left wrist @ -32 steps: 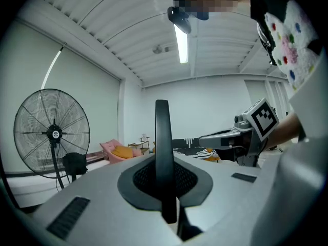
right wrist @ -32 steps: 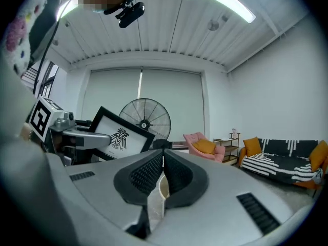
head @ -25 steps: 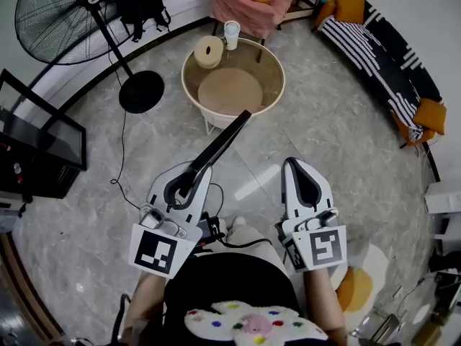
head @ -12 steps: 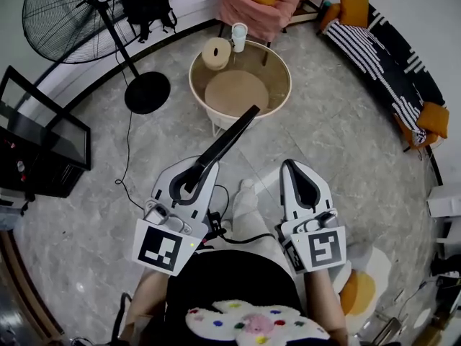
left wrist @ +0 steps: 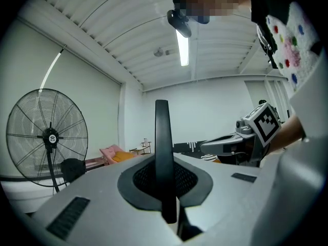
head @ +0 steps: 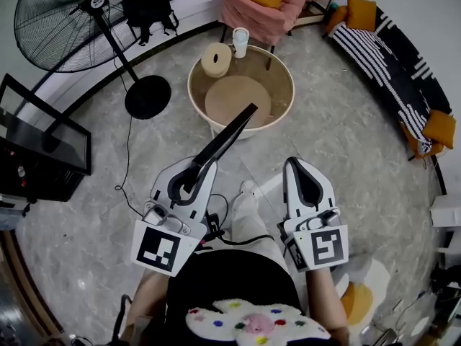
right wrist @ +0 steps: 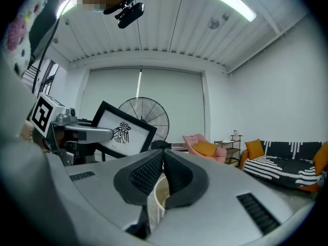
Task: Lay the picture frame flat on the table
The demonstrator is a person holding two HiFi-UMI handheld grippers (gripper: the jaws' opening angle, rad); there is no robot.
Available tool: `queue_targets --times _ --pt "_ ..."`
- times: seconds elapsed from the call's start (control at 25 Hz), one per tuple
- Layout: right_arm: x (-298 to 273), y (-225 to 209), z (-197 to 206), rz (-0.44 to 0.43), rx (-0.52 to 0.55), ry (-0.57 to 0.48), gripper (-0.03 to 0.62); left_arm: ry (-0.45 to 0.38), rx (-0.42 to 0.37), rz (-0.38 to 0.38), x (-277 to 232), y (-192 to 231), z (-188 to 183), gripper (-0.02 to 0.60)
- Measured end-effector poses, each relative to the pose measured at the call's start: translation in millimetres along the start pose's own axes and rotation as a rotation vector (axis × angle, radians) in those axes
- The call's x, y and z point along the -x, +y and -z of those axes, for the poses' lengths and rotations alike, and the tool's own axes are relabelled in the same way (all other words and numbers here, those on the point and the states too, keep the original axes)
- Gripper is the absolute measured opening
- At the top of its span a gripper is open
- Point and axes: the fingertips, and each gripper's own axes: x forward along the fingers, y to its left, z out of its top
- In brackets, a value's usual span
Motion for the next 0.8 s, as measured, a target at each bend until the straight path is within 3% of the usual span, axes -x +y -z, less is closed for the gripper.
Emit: queue_targets --times 0.44,0.56,0.8 --pt "-86.1 -89.5 5.2 -0.054 -0.005 0.026 0.035 0.015 0.036 -0.046 -111.7 30.4 3.2 0.025" --pt "-105.5 -115.5 16.6 -0.073 -0.008 0.09 0.035 0.017 0.041 -0.062 -139.2 37.9 4.2 0.025" --pt "-142.5 -143.4 15.0 -0.142 -0.049 0.08 0.035 0.028 0.035 -0.108 -175.2 51.7 -0.6 0.025"
